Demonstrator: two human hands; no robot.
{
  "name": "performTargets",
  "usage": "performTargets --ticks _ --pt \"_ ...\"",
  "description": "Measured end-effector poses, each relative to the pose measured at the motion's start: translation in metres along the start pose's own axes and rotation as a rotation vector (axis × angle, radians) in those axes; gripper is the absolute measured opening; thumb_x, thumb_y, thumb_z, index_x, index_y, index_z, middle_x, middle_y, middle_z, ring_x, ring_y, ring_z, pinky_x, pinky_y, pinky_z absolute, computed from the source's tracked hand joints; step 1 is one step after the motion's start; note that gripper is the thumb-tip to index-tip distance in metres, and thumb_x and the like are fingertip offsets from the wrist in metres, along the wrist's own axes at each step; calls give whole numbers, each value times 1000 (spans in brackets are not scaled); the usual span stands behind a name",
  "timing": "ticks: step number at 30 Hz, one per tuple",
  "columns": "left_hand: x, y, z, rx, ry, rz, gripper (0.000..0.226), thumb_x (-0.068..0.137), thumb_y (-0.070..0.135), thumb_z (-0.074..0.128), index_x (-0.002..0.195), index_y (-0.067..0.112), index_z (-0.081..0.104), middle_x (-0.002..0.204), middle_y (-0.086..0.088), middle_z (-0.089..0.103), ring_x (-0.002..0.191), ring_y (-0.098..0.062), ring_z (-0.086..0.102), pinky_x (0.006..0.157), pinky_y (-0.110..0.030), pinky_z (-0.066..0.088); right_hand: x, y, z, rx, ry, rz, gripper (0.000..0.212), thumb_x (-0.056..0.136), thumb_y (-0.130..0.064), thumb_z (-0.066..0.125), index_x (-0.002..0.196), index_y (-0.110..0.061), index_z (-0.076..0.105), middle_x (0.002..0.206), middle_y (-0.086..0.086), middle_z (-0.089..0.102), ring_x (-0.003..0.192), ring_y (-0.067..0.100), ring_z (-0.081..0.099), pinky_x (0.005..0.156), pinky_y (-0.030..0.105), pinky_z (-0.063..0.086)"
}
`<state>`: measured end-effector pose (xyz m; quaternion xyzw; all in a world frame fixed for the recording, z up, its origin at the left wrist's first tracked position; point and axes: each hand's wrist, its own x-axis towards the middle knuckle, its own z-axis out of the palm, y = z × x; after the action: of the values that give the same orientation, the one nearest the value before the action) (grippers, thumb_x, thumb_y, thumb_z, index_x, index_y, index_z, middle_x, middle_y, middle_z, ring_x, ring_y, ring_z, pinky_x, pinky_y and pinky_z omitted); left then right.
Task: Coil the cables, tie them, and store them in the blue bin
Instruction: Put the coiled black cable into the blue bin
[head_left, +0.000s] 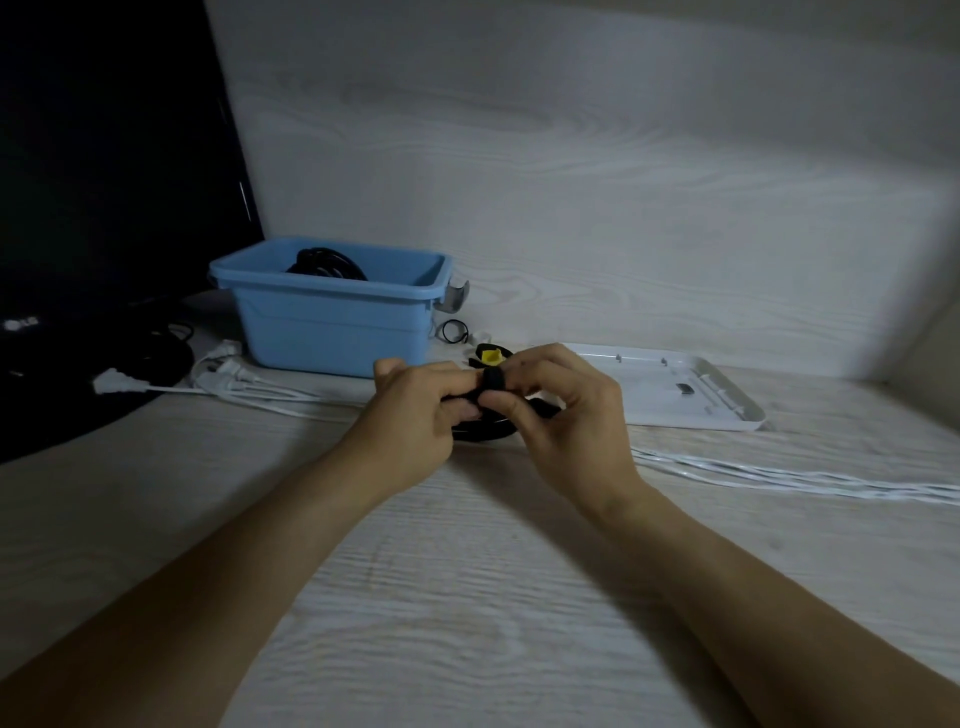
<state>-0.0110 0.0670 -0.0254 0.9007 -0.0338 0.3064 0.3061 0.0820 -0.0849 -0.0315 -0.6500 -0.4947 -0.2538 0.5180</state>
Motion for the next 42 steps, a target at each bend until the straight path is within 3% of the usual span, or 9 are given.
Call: performTargets --ticks 6,10,14,22,24,29,34,39,42 --pt "0 -6 0 -37 -11 -122 32 83 29 61 95 59 59 83 6 70 95 -33 60 86 -47 50 -1 -6 5 31 -41 110 7 84 -6 76 87 -11 71 87 3 68 82 15 62 72 25 51" --pt "-2 2 0 -215 -30 -158 22 86 19 65 96 38 66 91 10 74 95 -13 68 91 -41 53 1 -6 2 33 -28 150 11 84 -6 76 80 -12 67 76 6 64 70 15 56 62 20 44" --pt "-1 12 -6 -529 -78 -273 17 98 8 54 91 7 69 80 -7 68 73 -15 60 73 -29 48 2 -4 2 26 -31 145 8 84 -9 76 81 -9 69 76 5 65 70 17 59 62 24 47" --pt "0 9 -11 -462 -105 -262 12 95 1 59 100 -3 69 80 -9 74 67 -10 68 68 -21 55 7 -2 -6 -16 -121 38 11 88 -14 71 86 -5 75 77 6 68 72 15 61 67 25 49" --pt "0 10 -13 -466 -126 -274 11 93 2 61 100 -1 69 81 -10 75 69 -11 70 69 -25 57 9 -1 -8 -63 -149 -17 12 91 -14 68 86 -5 75 77 3 67 72 11 59 67 19 46" --pt "-2 16 -11 -389 -126 -226 8 93 -1 61 92 4 67 77 1 71 68 -2 69 63 -12 50 8 -3 -9 -47 -213 2 12 92 -10 68 84 -7 75 72 -17 57 69 -2 53 66 9 37" --pt "-2 17 -6 -221 -153 -167 11 94 11 63 91 22 63 82 10 71 75 4 67 67 -11 48 15 -7 -17 208 -295 371 13 92 -10 69 87 -8 81 72 4 75 59 3 56 56 21 44" --pt "-4 9 -7 -109 -172 -175 28 77 27 82 91 36 59 89 10 70 95 -15 63 86 -38 52 14 -9 -14 239 -263 457 11 90 -9 70 84 -7 80 71 10 73 61 8 55 57 23 43" --pt "-6 11 -3 27 -108 -156 35 77 25 82 84 42 52 83 11 58 103 -20 42 77 -27 39 17 -10 -18 269 -362 555 14 90 -14 70 80 -6 77 71 15 70 64 16 56 61 26 45"
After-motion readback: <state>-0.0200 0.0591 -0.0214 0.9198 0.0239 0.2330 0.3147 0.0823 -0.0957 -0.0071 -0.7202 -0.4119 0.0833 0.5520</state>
